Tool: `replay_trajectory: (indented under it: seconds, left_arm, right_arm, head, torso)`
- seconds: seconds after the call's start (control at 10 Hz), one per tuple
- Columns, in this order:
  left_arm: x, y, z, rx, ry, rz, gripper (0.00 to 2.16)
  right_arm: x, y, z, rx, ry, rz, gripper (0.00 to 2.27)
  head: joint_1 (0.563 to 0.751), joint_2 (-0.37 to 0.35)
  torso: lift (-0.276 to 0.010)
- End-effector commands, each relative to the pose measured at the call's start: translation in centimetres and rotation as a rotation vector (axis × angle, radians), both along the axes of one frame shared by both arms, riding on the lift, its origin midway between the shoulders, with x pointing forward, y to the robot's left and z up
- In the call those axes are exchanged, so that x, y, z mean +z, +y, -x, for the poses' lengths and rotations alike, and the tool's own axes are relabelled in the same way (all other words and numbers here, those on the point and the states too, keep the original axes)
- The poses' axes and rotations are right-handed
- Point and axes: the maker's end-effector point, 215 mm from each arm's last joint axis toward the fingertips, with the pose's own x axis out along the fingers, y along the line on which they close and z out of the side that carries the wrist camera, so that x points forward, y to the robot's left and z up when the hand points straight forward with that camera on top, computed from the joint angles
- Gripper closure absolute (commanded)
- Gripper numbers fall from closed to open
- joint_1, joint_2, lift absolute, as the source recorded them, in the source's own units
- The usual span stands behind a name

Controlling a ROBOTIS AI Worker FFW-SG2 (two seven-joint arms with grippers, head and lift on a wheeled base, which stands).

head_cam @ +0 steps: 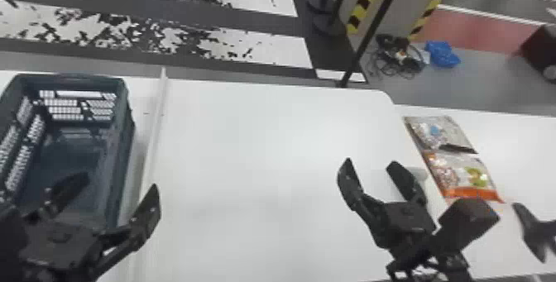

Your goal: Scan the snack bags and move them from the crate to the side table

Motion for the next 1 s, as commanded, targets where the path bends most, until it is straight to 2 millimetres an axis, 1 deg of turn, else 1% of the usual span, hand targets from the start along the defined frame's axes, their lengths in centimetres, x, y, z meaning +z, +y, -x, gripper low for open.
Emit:
replay_trajectory:
  seconds: [0.0, 0.1, 0.2, 0.3, 0.4, 0.5, 0.6, 0.7, 0.9]
  left_arm:
    - [1.1, 0.4, 0.8, 0.008, -0.045, -0.005, 0.07]
    - [2.2, 0.7, 1.3, 0.016, -0.079, -0.006, 0.07]
    - [3.4, 1.2, 1.9, 0.024, -0.111, 0.0, 0.07]
    - [4.5, 1.5, 2.5, 0.03, -0.138, 0.008, 0.07]
    - [5.0, 1.7, 3.0, 0.031, -0.154, 0.011, 0.07]
    - [5.2, 1.8, 3.6, 0.037, -0.162, 0.024, 0.07]
    - [5.1, 1.8, 4.1, 0.037, -0.153, 0.034, 0.07]
    - [5.0, 1.8, 4.7, 0.037, -0.147, 0.044, 0.07]
    - [4.6, 2.1, 5.3, 0.054, -0.124, 0.06, 0.07]
  right_arm:
    - [0.6, 0.4, 1.4, 0.001, -0.018, -0.012, 0.08]
    - [1.1, 0.5, 2.0, 0.001, -0.028, -0.014, 0.08]
    - [1.3, 0.8, 3.1, 0.007, -0.03, -0.019, 0.08]
    - [2.1, 1.2, 4.5, 0.009, -0.061, -0.029, 0.08]
    - [2.5, 2.0, 5.5, 0.023, -0.082, -0.022, 0.08]
    - [2.8, 2.0, 6.5, 0.023, -0.093, -0.027, 0.08]
    - [3.0, 2.2, 7.7, 0.03, -0.111, -0.024, 0.08]
    - [3.1, 1.8, 8.7, 0.025, -0.126, -0.024, 0.08]
    - [2.6, 1.7, 9.9, 0.022, -0.11, -0.025, 0.08]
  head:
    - [0.695, -0.26]
    - [0.695, -0.258]
    - [0.695, -0.255]
    - [0.695, -0.254]
    - [0.695, -0.25]
    - [0.695, -0.242]
    - [0.695, -0.238]
    - [0.695, -0.239]
    - [0.695, -0.261]
  torso:
    - [-0.087]
    - [-0.087]
    - [-0.087]
    - [-0.087]
    - [-0.087]
    - [-0.087]
    - [-0.087]
    - [-0.087]
    - [-0.087]
